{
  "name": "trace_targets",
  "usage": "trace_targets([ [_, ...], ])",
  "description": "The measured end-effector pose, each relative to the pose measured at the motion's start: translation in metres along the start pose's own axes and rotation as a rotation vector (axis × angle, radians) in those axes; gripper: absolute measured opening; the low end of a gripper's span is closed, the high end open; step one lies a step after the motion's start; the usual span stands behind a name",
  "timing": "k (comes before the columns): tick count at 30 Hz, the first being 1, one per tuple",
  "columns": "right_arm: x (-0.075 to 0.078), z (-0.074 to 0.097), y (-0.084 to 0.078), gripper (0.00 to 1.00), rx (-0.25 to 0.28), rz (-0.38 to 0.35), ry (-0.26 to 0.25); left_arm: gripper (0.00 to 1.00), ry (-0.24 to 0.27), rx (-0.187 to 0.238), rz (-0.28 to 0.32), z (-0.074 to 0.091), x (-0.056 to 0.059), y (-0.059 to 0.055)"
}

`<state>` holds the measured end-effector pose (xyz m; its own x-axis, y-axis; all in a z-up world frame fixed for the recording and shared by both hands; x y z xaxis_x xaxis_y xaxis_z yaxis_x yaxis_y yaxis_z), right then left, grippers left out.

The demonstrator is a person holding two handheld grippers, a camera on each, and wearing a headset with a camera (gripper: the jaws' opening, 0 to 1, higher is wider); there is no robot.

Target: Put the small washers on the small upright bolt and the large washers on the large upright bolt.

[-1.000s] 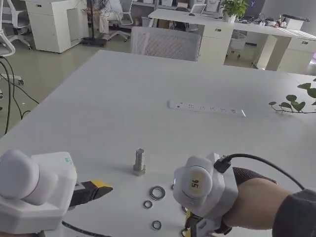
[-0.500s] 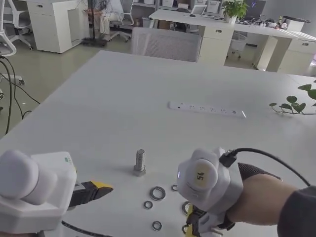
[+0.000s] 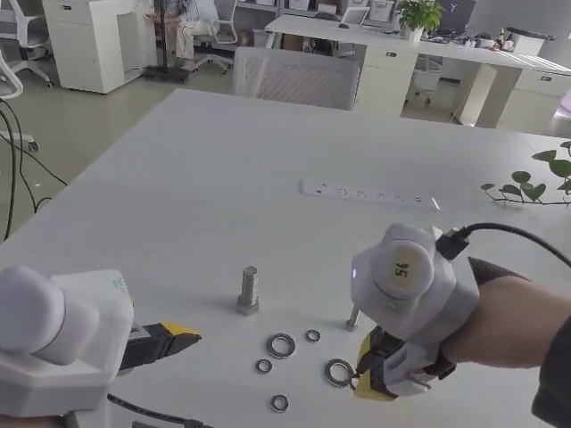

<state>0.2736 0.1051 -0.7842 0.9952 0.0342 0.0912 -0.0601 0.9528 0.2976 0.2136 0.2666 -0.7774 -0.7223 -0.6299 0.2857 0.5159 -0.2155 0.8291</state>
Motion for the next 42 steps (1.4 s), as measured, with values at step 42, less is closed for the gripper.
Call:
trace_targets([
  [42,0.09,0.023,0.001,0.14,-0.03,-0.014,-0.101,0.88,0.003,-0.006,0.012,-0.001,0.0,-0.005],
])
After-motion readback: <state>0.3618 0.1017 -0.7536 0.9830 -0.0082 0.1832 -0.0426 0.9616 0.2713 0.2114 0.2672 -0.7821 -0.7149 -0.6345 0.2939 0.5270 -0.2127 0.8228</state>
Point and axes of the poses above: the centre of the closed fingertips' face, and the gripper's own axes: z roughly backward along the fingers, x roughly to its right, y roughly out of its top, the point moved 4 cm from there along z, roughly backward along the fingers, and after that the axes turned 5 degrees about z, right-handed, at the moved point
